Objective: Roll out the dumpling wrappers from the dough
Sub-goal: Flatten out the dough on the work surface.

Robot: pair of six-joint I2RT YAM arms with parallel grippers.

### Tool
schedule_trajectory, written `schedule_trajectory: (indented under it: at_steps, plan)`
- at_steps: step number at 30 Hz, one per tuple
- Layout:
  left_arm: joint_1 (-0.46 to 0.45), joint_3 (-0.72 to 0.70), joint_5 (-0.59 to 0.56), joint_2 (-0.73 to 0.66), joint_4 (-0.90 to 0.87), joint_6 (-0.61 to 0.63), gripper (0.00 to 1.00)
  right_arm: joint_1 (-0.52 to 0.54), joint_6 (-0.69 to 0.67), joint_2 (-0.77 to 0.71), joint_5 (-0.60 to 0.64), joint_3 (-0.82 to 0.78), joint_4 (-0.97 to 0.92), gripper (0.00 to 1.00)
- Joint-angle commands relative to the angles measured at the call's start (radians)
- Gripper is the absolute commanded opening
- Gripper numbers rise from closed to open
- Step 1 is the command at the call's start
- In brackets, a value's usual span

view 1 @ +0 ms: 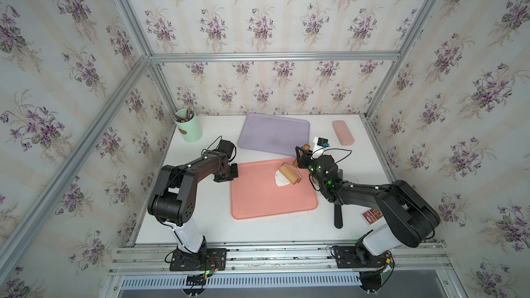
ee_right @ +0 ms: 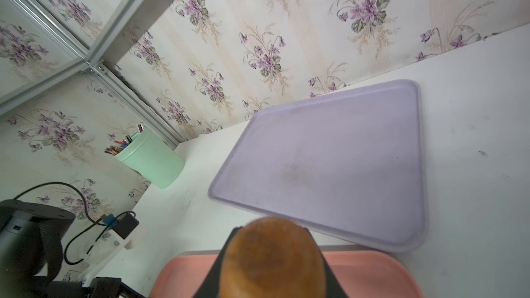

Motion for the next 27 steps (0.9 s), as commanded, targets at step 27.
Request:
schedule_trajectory:
  at_steps: [27]
  plan:
    - [0.0, -0.013, -0.048, 0.008, -0.005, 0.025, 0.0, -0.031, 0.064, 0.066, -0.121, 0.063, 0.073, 0.0]
